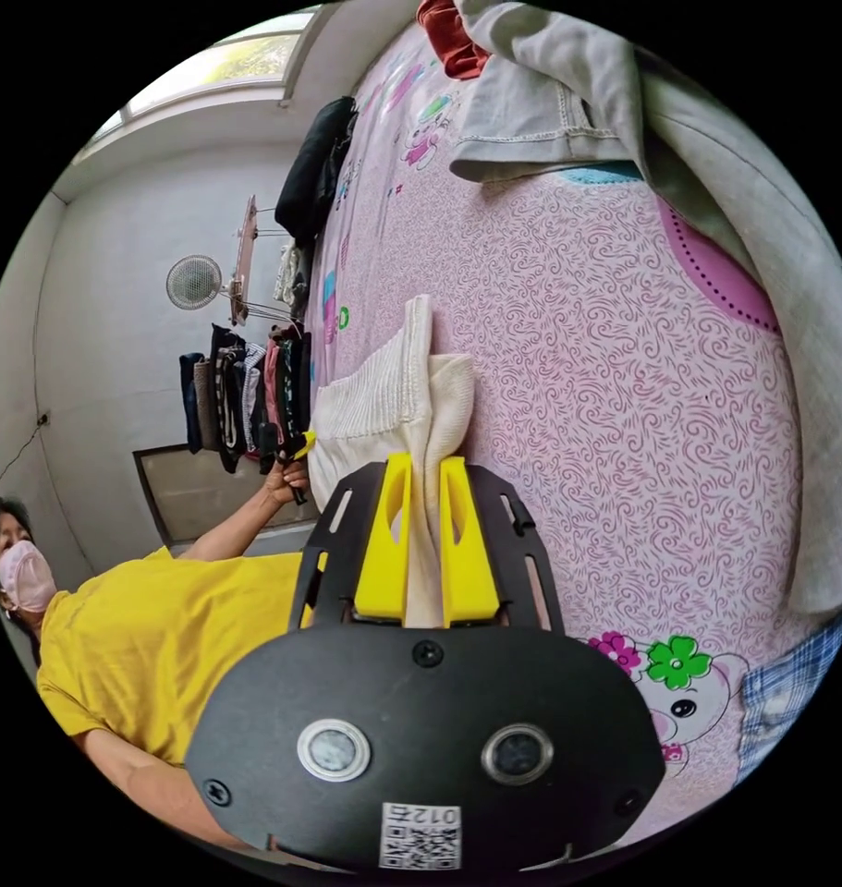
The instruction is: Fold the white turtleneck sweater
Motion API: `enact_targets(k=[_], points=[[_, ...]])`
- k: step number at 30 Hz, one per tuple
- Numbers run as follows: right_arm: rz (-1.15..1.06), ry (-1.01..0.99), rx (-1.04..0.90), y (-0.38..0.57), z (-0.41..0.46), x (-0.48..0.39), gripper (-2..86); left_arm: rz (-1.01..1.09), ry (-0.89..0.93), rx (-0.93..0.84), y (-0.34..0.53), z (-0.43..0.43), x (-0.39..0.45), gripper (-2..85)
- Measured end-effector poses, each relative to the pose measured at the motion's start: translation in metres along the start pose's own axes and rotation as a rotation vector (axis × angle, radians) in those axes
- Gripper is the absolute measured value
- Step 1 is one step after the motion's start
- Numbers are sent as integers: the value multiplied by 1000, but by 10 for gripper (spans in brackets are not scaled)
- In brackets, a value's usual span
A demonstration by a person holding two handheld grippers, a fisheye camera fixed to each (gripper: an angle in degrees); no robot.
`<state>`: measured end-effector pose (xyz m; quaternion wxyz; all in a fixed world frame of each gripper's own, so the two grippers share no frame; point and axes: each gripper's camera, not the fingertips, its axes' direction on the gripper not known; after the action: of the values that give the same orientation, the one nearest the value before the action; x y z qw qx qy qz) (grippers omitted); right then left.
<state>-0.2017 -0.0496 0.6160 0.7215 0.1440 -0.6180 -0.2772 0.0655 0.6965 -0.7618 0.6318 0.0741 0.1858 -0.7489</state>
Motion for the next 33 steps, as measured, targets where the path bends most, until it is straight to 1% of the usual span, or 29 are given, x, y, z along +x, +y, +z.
enact_targets(k=[5,9,13,19,23,26,28,29,31,33], points=[[-80,19,58,7,24,-26,16,38,-50,36,13,-15,23,64],[-217,68,76,13,50,-70,11,134,-103,61,31,-33,60,61],[-367,76,87,19,81,-121,9,200,-150,106,61,-56,93,58],[-582,51,65,14,142,-200,8,246,-213,278,141,-118,139,55],[-706,-8,40,-5,189,-256,8,253,-273,440,201,-188,169,51],[-825,-55,24,-25,233,-317,9,263,-316,561,238,-250,190,48],[-918,-95,25,-40,270,-373,9,290,-352,631,259,-292,204,46],[-936,-106,26,-45,280,-388,9,310,-379,667,270,-320,213,45],[-1010,-131,42,-59,320,-450,9,325,-419,713,284,-365,223,45],[-1073,-139,55,-68,352,-499,9,355,-460,769,298,-427,232,44]])
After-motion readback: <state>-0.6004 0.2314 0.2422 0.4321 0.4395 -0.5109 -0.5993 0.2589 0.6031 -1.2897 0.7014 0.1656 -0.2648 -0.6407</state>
